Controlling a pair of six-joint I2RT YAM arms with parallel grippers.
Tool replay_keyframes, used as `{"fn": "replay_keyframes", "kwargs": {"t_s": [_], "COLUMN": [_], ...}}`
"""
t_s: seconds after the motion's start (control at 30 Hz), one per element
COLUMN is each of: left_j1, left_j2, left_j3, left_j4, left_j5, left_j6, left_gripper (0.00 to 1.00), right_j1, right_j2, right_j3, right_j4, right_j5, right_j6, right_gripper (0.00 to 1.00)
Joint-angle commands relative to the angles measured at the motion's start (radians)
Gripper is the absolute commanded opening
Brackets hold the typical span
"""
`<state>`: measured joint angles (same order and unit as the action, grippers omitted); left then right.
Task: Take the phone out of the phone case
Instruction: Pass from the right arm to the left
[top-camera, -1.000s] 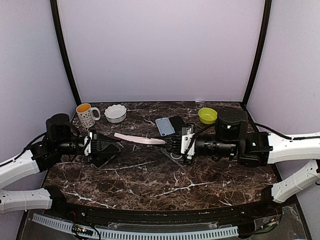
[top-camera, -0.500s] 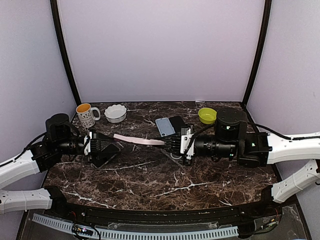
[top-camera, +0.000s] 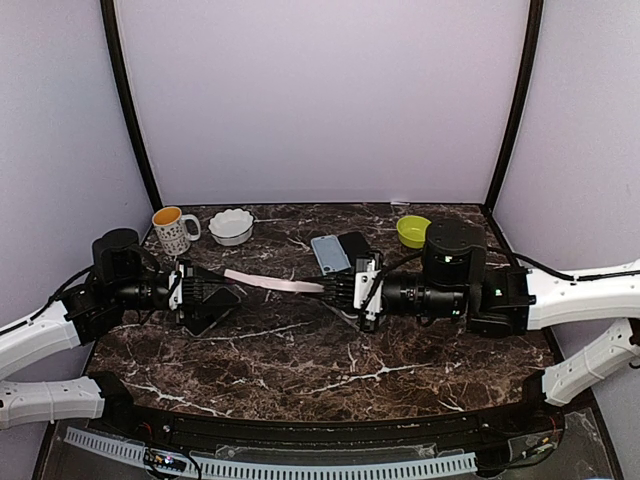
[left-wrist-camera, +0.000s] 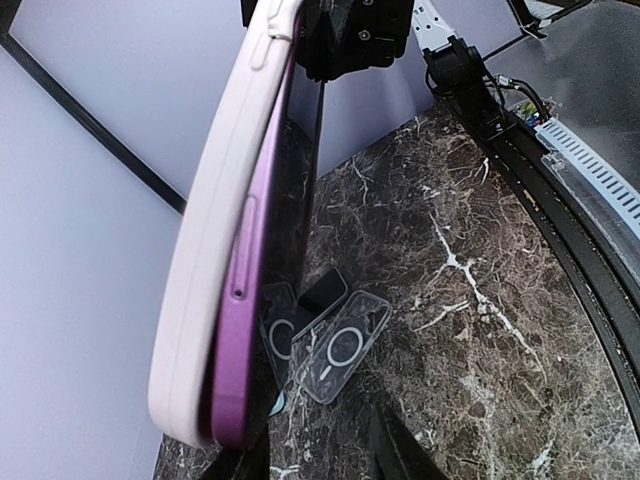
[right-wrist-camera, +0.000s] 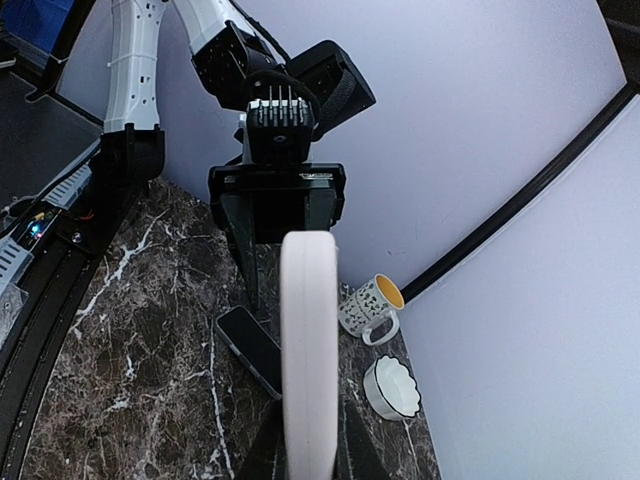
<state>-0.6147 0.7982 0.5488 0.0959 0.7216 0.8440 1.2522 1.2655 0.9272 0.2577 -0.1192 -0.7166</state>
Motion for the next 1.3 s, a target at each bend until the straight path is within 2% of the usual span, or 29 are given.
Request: {"fn": "replay_keyframes", "kwargs": {"t_s": [0.0, 0.33, 0.8, 1.27], "left_j1": [-0.005, -0.005, -0.005, -0.005], "left_j2": [-0.008, -0.007, -0.007, -0.009], "left_j3": [-0.003, -0.005, -0.017, -0.025], "left_j4": [0.038, 0.042, 0.073, 0.089], "left_j5": [0.055, 0.046, 0.026, -0.04], "left_j6": [-0.011, -0.011, -0.028, -0.026], "left_gripper": [0.37, 0.36, 0.47, 0.47], "right_j1": [0.016, 0.016, 0.042, 0.068], "right_j2": [0.019, 0.037, 0.076, 0.104], "right_j3": [0.001, 0.014, 0.017, 0.018], "right_j4": [0.105, 0.053, 0.023, 0.003], "right_j5": [-0.032, -0.083, -0.089, -0.11], "right_j6": [0.014, 0.02, 0.046, 0.071], "right_gripper": [0.0, 0.0, 0.0, 0.0]}}
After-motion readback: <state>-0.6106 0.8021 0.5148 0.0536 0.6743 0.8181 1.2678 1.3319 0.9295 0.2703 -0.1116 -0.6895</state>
